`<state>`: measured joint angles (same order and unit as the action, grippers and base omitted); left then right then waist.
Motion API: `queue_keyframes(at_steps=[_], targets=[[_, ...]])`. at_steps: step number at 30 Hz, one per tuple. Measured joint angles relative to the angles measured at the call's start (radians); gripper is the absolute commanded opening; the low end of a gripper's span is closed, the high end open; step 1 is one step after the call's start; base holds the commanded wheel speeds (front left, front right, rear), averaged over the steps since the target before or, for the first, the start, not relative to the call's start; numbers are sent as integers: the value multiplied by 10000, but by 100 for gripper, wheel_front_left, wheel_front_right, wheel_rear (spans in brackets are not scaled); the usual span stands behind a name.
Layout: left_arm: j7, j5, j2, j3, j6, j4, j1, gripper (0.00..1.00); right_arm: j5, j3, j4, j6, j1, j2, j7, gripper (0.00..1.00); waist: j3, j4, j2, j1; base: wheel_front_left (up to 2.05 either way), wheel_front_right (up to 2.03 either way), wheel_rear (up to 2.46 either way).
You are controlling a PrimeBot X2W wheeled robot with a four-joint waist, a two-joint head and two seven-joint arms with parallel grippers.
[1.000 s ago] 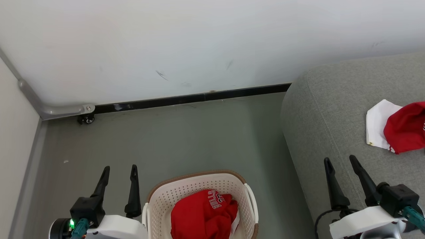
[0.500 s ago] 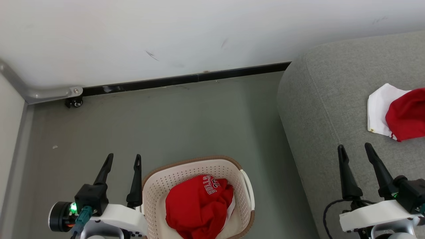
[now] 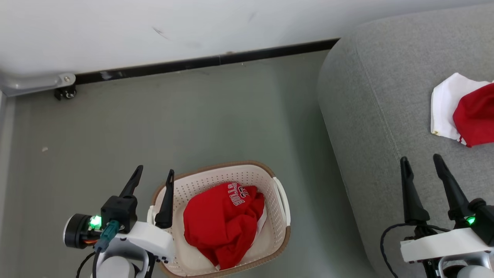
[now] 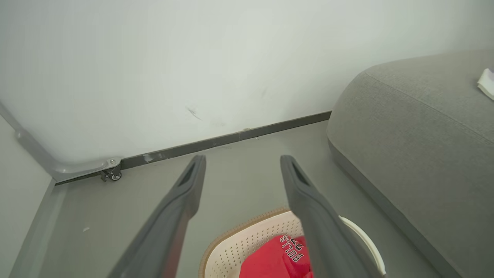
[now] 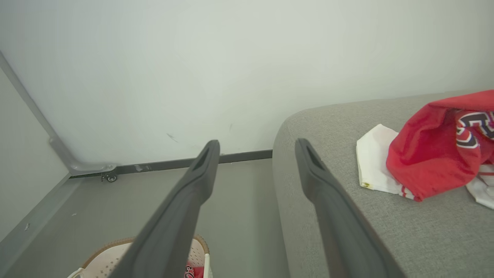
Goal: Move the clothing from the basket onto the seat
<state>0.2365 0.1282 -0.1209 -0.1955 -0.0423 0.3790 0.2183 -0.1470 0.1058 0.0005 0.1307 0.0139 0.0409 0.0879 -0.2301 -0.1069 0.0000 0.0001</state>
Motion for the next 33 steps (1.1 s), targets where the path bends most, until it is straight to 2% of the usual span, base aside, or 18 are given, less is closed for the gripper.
queue_keyframes(at_steps=[16, 33], targets=[[-265, -456, -115, -533, 385, 1112, 1146, 100, -127, 477, -408, 0, -406, -23, 132, 100, -1376, -428, 0, 0, 0, 0, 0], [-430, -880, -349, -800, 518, 2408, 2135, 100, -470, 506, -619, 0, -1280, -29, 420, 100, -2831, -984, 0, 0, 0, 0, 0]])
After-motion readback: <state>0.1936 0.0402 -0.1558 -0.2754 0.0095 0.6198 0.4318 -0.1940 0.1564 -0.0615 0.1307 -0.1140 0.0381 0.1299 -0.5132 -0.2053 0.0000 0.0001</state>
